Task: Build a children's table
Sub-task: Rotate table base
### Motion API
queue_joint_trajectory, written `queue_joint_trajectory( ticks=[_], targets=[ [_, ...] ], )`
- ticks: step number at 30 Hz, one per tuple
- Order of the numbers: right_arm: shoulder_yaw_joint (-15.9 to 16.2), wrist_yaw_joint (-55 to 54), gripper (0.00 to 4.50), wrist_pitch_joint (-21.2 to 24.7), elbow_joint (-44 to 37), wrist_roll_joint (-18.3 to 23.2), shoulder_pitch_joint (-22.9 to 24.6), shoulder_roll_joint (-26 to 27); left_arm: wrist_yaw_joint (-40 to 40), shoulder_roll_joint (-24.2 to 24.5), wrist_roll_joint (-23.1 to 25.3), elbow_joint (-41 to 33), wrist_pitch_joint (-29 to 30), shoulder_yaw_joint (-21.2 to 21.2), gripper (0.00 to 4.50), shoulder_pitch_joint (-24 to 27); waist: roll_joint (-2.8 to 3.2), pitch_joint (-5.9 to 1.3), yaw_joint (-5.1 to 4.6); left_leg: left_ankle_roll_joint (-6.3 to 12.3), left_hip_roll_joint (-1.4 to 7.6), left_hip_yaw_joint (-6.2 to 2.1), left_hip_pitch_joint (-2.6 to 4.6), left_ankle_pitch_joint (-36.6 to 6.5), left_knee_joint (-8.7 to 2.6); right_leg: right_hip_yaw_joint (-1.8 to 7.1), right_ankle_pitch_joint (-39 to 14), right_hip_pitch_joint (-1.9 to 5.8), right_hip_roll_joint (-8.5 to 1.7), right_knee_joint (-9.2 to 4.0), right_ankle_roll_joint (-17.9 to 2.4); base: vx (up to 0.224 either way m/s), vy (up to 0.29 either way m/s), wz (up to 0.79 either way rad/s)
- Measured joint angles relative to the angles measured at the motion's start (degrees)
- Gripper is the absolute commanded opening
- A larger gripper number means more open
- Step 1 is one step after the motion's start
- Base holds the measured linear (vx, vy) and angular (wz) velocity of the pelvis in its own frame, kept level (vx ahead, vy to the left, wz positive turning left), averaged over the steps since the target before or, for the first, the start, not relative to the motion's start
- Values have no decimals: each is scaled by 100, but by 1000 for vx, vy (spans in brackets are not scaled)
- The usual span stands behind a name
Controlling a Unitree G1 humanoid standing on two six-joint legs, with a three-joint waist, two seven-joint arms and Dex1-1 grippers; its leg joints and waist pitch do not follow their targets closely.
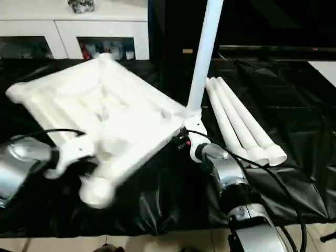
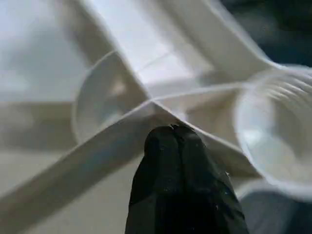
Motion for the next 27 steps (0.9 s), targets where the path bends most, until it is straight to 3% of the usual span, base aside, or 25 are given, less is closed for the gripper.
queue_joint_trajectory(
  ticks=[4,9,16,20,24,26,27],
  targets=[
    [4,8,44,-96,78,1,-55,47,-68,-282,-214,-212,47,-223,0,-13,-2,1,-69,-4,7,-4,7,2,-3,-1,2,-2,10,11,-4,0,0,0],
    [19,32,4,-209,233,-49,-166,76,281,-729,-61,-54,16,-344,0,-121,-2,1,-60,-9,8,-7,4,5,-6,0,2,-1,14,9,-4,0,0,0],
    [19,85,4,-319,285,-67,-231,56,1950,-1709,389,1591,-547,-321,0,-1007,9,7,-33,-8,5,-8,-1,5,7,1,4,1,14,5,-5,0,0,0],
    [-59,34,4,-268,-77,-39,-181,-40,2503,-1771,581,1971,-855,-196,0,-1246,27,4,-60,-8,7,-21,3,5,6,-6,7,2,19,6,-6,0,0,0],
    [-269,-87,4,106,-713,5,-57,-350,2458,-1712,564,1997,-881,-88,0,-1195,39,6,-15,-8,7,-21,1,5,5,-5,24,3,20,6,-33,0,0,0],
    [-424,-140,4,548,-1171,87,24,-426,2286,-1664,415,1818,-867,19,0,-1093,42,8,-12,-8,7,-20,-4,6,5,-4,25,1,20,5,-35,0,0,0],
    [-538,-143,20,757,-1396,191,60,-453,2203,-1655,305,1690,-845,88,21,-1023,43,9,-7,-8,7,-20,-4,6,6,-3,24,1,20,4,-34,0,0,0]
  ],
)
